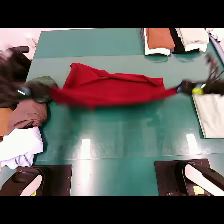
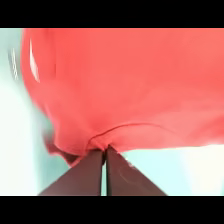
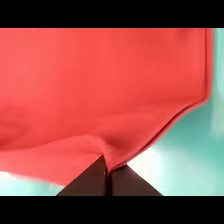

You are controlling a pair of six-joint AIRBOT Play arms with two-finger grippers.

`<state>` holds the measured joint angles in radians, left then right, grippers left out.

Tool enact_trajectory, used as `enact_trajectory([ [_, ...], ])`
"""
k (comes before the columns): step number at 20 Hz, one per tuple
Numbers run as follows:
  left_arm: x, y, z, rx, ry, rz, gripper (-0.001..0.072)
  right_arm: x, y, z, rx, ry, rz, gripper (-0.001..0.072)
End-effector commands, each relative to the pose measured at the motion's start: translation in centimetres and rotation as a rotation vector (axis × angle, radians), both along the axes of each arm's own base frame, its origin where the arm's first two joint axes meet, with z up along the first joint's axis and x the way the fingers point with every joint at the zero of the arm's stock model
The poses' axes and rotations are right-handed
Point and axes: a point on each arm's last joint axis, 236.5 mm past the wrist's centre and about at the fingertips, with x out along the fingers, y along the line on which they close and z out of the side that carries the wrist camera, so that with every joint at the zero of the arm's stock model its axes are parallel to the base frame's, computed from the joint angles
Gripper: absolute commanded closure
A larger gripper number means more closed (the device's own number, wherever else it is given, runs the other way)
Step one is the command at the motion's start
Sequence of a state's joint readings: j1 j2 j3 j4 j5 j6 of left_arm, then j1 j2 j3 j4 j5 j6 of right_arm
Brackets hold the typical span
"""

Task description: Fold the shirts.

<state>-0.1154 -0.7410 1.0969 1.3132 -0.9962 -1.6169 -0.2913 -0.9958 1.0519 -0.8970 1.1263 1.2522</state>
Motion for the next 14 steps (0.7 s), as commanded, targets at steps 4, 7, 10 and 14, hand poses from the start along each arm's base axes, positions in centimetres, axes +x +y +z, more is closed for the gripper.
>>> enact_trajectory([
  [4,-12.7,3.3,31.3,-0.014,-0.769,0.064,0.0680,-6.8,1.5,29.3,-0.254,-0.728,-0.018,0.0695],
  [7,-18.7,4.0,37.7,-0.045,-0.967,0.074,0.0681,-11.8,0.8,35.5,-0.365,-0.872,-0.099,0.0696],
  [10,-20.9,4.4,40.4,-0.059,-1.077,0.085,0.0681,-14.1,-0.6,37.1,-0.419,-0.854,-0.178,0.0696],
  [14,-14.1,3.3,35.1,0.014,-0.829,0.051,0.0681,-12.6,-0.7,34.7,-0.431,-0.688,-0.108,0.0696],
])
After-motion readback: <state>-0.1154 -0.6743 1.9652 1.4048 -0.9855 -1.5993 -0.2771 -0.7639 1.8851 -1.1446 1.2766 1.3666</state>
